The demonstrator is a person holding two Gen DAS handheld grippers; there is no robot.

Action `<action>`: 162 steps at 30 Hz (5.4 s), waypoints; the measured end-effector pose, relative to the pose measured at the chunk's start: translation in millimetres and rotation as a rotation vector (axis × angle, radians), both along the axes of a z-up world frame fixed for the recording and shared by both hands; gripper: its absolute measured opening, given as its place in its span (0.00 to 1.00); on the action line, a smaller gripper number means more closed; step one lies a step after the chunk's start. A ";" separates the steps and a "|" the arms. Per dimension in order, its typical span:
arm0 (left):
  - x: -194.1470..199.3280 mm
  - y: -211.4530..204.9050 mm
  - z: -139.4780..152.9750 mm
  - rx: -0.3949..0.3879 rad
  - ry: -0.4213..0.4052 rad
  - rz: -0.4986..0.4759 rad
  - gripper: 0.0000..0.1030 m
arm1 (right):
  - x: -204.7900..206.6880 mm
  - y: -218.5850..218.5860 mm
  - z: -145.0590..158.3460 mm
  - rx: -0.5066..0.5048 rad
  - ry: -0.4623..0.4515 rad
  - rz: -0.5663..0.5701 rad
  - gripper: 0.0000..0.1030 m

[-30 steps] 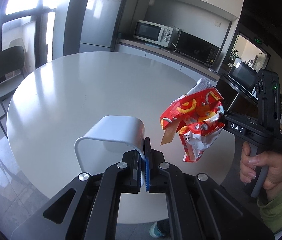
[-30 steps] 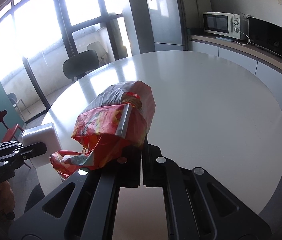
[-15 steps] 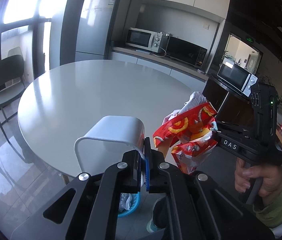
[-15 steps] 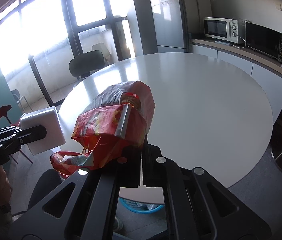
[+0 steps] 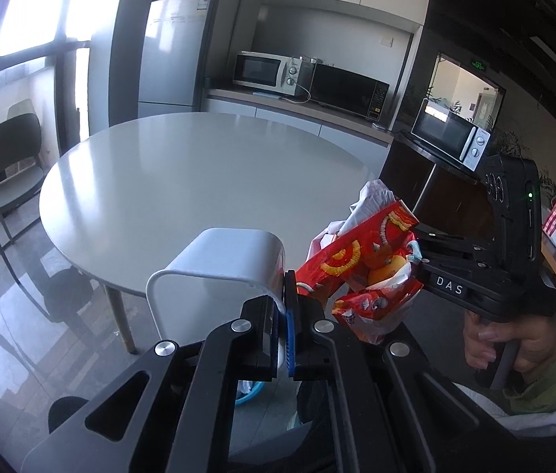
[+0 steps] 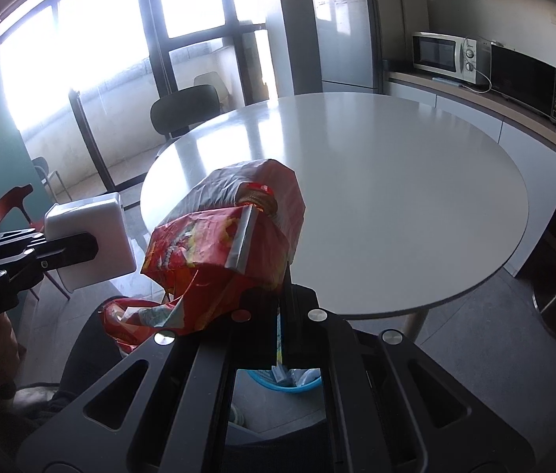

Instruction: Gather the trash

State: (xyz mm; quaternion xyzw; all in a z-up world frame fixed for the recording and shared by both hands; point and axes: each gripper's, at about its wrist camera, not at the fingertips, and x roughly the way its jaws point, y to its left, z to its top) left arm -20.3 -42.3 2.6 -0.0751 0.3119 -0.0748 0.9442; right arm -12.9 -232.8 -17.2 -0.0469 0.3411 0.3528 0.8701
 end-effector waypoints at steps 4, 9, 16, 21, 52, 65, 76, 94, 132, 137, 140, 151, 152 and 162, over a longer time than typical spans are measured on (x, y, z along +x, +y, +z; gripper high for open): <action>-10.3 -0.2 -13.6 -0.014 0.029 -0.004 0.02 | -11.6 -2.8 -8.3 -0.017 0.021 0.014 0.00; -13.2 -0.3 -41.4 -0.023 0.096 -0.016 0.02 | -27.0 0.7 -28.4 -0.040 0.063 0.033 0.00; -1.2 23.5 -95.2 -0.113 0.225 0.035 0.02 | -18.6 13.0 -86.5 -0.099 0.170 0.010 0.00; 7.1 34.8 -134.1 -0.170 0.311 0.067 0.02 | 0.9 20.5 -129.7 -0.107 0.268 -0.024 0.00; 102.8 70.7 -272.6 -0.258 0.576 0.256 0.02 | 121.0 93.2 -329.7 -0.294 0.619 -0.174 0.00; 148.7 76.2 -314.8 -0.192 0.635 0.285 0.02 | 166.8 111.9 -400.8 -0.379 0.651 -0.241 0.01; 169.9 83.6 -334.7 -0.169 0.673 0.306 0.02 | 188.9 113.0 -422.0 -0.402 0.670 -0.254 0.01; 196.3 81.6 -345.3 -0.228 0.630 0.254 0.22 | 202.9 122.1 -436.0 -0.397 0.695 -0.242 0.27; 83.4 73.3 -256.5 -0.047 0.569 0.244 0.75 | 86.3 68.7 -266.8 -0.215 0.564 -0.005 0.73; 66.9 78.8 -248.3 -0.095 0.548 0.231 0.86 | 73.6 58.8 -253.4 -0.216 0.538 -0.011 0.89; 59.4 77.7 -242.4 -0.110 0.506 0.216 0.94 | 67.6 61.4 -252.5 -0.236 0.526 0.009 0.92; 58.1 76.4 -248.3 -0.121 0.542 0.215 0.94 | 64.3 65.4 -255.3 -0.244 0.536 0.035 0.92; 58.3 76.9 -249.0 -0.118 0.549 0.216 0.94 | 63.8 65.6 -255.6 -0.245 0.539 0.036 0.92; 56.0 71.0 -247.4 -0.105 0.540 0.165 0.94 | 62.8 65.2 -256.6 -0.244 0.553 0.038 0.92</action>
